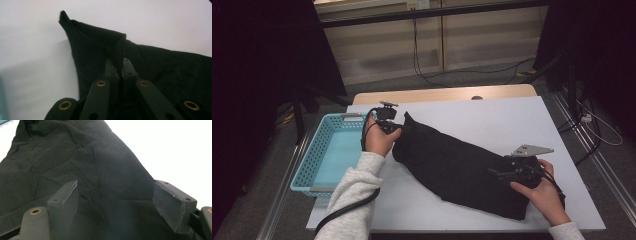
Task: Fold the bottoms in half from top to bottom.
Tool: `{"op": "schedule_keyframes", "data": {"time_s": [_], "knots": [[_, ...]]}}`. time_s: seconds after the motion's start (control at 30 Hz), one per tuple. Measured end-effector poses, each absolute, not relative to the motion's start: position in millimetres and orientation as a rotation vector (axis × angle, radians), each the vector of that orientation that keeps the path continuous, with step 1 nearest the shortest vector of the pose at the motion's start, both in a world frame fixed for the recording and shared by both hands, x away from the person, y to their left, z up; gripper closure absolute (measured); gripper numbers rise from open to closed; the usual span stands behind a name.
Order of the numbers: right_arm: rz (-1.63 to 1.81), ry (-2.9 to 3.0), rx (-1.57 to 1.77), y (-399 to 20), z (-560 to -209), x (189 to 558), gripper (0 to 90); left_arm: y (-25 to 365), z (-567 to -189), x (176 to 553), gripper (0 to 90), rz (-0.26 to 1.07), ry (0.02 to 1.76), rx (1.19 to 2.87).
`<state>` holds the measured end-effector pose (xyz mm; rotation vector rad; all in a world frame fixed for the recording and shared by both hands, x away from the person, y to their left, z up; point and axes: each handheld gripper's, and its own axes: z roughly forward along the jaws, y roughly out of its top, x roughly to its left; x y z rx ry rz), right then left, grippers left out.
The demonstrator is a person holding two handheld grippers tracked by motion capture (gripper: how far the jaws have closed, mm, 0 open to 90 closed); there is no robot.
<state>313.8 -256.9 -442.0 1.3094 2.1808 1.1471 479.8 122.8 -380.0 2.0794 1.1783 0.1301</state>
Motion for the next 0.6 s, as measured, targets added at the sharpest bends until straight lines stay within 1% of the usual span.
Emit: {"op": "schedule_keyframes", "data": {"time_s": [0.13,0.27,0.47,0.6], "knots": [[1.143,2.181,1.311,-256.9,-442.3,312.8,21.6,106.8,-387.5,467.2,86.3,0.111,1.116,2.115],[1.141,2.186,1.310,-256.2,-442.3,312.1,21.6,98.6,-401.1,456.5,86.3,0.084,1.088,2.132],[1.134,2.186,1.313,-257.1,-443.6,311.2,21.6,96.9,-424.5,445.8,86.2,0.039,1.079,2.133],[1.129,2.197,1.310,-255.1,-445.1,311.7,21.6,97.1,-432.5,443.3,86.2,0.026,1.079,2.122]]}}
